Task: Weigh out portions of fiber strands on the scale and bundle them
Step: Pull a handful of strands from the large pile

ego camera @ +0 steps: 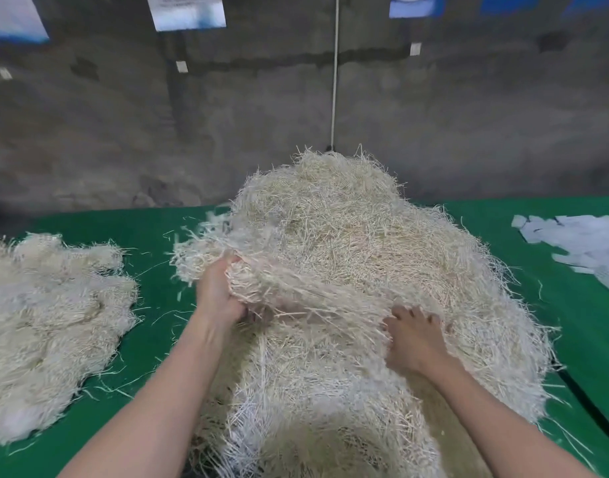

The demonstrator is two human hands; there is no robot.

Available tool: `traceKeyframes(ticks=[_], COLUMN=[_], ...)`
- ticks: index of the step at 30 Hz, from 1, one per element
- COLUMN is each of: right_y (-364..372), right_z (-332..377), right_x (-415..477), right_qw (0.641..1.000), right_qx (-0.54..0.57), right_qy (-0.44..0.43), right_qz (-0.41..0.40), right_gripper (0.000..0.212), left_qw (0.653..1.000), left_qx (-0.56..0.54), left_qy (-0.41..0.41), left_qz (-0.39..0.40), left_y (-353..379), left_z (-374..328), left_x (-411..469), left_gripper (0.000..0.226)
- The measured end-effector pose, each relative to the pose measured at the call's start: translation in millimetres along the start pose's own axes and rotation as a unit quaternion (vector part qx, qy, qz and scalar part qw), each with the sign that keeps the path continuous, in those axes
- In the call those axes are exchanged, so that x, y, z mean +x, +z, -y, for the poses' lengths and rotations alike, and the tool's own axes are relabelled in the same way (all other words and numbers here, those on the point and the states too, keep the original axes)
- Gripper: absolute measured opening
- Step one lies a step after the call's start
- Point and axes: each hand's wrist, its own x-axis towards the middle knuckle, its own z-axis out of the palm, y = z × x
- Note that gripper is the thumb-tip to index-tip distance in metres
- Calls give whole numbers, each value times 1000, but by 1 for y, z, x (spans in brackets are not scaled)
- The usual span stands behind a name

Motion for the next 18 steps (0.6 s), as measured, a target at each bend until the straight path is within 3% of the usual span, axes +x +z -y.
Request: traceKeyframes(ticks=[3,5,7,9,11,13,16,18], right_y=[-5,-27,-58,-80,-91,-80,-38,-9], right_z=[-2,8,17,30,55,84,91,76], right_x=[-6,-5,-4,-2,-3,-1,5,7], right_qw=[998,983,954,907,875,893,933,951], right_qx=[52,175,277,372,447,416,325,285], right_qy=[-16,-50,-69,-87,-115,-152,-148,-120], right_qz=[33,5,-90,-178,-143,-86,-51,3], right_gripper=[62,40,25,30,41,37,33,42], left_qw=[998,993,988,985,983,981,988,988], left_qx=[63,116,149,159,145,98,33,38], left_qy=[22,10,15,15,-2,-8,14,14], left_qz=[7,31,48,66,112,166,151,147], left_y=[-5,-1,6,13,20,28,30,24], left_z=[-8,-1,3,2,-2,-10,-25,-27], left_x=[6,3,-4,-8,-14,-24,-25,-24], left_gripper=[30,38,41,47,44,32,22,13])
